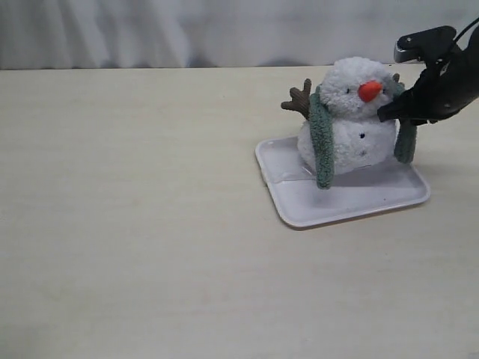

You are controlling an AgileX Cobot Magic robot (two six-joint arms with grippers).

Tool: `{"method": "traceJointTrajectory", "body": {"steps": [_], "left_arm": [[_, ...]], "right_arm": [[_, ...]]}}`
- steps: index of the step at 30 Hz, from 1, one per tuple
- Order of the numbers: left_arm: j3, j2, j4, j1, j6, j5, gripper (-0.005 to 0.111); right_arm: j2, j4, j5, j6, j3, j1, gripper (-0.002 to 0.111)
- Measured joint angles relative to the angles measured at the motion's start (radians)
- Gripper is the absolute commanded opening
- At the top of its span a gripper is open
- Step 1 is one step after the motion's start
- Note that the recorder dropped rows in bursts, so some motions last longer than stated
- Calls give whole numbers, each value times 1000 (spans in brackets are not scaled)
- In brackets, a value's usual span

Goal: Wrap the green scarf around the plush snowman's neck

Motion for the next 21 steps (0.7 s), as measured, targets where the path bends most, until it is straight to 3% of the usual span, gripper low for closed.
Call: {"method": "traceJointTrajectory", "body": {"steps": [8, 15, 21], "left_arm": [[0, 0, 0, 0, 0, 0, 0], [0, 0, 0, 0, 0, 0, 0], [0, 0, 0, 0, 0, 0, 0]], "right_arm": [[-7, 89, 78, -36, -12, 0, 4], [-56, 297, 395, -127, -121, 0, 4], [-57, 347, 580, -129, -148, 0, 4]]}}
